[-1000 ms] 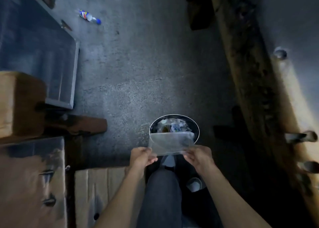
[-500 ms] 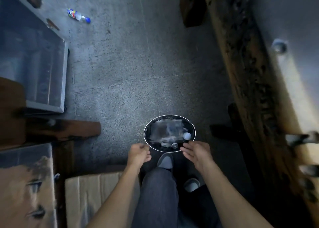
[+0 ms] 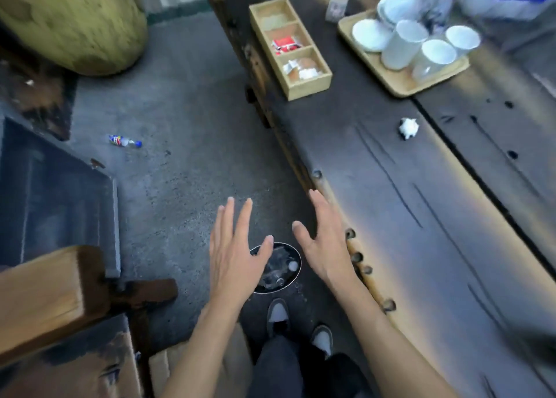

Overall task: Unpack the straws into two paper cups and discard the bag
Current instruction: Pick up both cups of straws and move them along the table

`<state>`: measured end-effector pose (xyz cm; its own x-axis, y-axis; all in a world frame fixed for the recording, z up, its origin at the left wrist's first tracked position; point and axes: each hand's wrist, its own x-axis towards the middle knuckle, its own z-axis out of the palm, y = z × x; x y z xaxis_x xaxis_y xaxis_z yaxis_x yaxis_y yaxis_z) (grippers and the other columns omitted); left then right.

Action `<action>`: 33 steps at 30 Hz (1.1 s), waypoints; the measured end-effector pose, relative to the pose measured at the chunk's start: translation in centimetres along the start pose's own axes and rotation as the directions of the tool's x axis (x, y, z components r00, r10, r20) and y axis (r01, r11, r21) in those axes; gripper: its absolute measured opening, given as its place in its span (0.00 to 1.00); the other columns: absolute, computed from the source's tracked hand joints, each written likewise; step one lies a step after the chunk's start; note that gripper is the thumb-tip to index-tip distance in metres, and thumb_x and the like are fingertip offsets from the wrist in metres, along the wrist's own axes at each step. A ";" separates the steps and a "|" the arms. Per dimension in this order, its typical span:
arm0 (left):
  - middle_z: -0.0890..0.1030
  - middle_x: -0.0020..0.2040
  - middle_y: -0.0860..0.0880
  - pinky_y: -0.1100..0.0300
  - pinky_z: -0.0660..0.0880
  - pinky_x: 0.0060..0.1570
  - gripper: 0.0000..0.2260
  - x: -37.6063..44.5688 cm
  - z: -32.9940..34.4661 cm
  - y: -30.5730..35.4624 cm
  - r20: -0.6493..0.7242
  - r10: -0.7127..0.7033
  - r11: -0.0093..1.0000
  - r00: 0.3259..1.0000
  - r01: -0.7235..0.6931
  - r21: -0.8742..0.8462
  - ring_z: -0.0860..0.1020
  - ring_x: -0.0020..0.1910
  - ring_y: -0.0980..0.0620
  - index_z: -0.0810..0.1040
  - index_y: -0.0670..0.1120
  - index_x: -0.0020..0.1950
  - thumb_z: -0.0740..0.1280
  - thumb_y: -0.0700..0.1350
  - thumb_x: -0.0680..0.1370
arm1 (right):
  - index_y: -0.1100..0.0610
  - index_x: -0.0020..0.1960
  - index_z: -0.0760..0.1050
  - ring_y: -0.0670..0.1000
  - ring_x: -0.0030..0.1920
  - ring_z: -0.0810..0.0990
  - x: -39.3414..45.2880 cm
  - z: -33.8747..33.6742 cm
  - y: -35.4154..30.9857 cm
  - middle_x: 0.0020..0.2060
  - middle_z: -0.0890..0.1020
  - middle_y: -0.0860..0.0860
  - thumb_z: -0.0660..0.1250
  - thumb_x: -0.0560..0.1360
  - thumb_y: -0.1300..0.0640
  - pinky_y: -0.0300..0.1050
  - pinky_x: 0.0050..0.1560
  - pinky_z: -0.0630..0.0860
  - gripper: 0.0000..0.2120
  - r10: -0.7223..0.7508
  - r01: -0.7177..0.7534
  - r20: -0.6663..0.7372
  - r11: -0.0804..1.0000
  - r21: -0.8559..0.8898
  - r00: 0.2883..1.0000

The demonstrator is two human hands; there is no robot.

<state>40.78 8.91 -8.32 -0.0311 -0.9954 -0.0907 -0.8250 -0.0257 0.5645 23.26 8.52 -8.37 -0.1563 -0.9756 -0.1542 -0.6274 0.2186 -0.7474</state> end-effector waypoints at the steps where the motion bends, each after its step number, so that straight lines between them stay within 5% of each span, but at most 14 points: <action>1: 0.44 0.82 0.53 0.51 0.45 0.75 0.34 0.3 -1.5 2.0 -0.016 0.062 0.998 0.998 -0.062 0.014 0.41 0.80 0.52 0.50 0.59 0.79 0.63 0.60 0.77 | 0.49 0.79 0.54 0.52 0.79 0.50 -0.3 -2.0 -1.1 0.79 0.58 0.47 0.62 0.78 0.46 0.55 0.78 0.53 0.33 -0.029 0.028 -0.034 0.999 -0.036 0.999; 6: 0.42 0.82 0.51 0.48 0.42 0.77 0.38 1.5 -6.2 12.1 -0.014 0.326 0.942 0.945 -0.324 0.082 0.38 0.80 0.51 0.47 0.59 0.80 0.61 0.63 0.75 | 0.49 0.80 0.45 0.53 0.80 0.41 -3.0 -11.7 -4.5 0.80 0.48 0.46 0.58 0.76 0.39 0.57 0.77 0.46 0.38 -0.099 0.039 -0.272 0.975 -0.220 0.957; 16: 0.39 0.81 0.52 0.46 0.41 0.77 0.39 -3.7 -3.7 29.7 0.097 0.674 0.736 0.732 -0.677 -0.009 0.36 0.79 0.51 0.42 0.61 0.79 0.57 0.69 0.74 | 0.49 0.80 0.41 0.53 0.79 0.37 -13.7 -26.7 -0.4 0.80 0.43 0.45 0.56 0.76 0.36 0.57 0.78 0.42 0.41 0.033 -0.213 -0.611 0.951 -0.224 0.791; 26: 0.37 0.81 0.54 0.49 0.40 0.76 0.40 -16.6 5.4 42.2 0.224 0.849 0.522 0.479 -0.826 -0.211 0.35 0.79 0.53 0.43 0.61 0.79 0.57 0.70 0.73 | 0.49 0.80 0.43 0.53 0.80 0.41 -29.5 -36.1 9.6 0.80 0.45 0.43 0.55 0.73 0.34 0.57 0.77 0.44 0.42 0.251 -0.457 -0.830 0.890 -0.005 0.499; 33: 0.38 0.81 0.55 0.49 0.41 0.77 0.41 -22.4 10.0 46.2 0.267 0.884 0.448 0.384 -0.858 -0.252 0.36 0.79 0.53 0.42 0.63 0.79 0.61 0.69 0.73 | 0.50 0.80 0.46 0.51 0.80 0.43 -36.4 -38.2 14.0 0.79 0.48 0.42 0.55 0.72 0.33 0.57 0.77 0.45 0.43 0.325 -0.498 -0.882 0.859 0.123 0.342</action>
<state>-2.27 30.98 11.58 -0.8920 -0.3797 0.2454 -0.2009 0.8191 0.5373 -8.99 47.89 11.45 -0.9299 -0.2452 0.2741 -0.3669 0.6707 -0.6447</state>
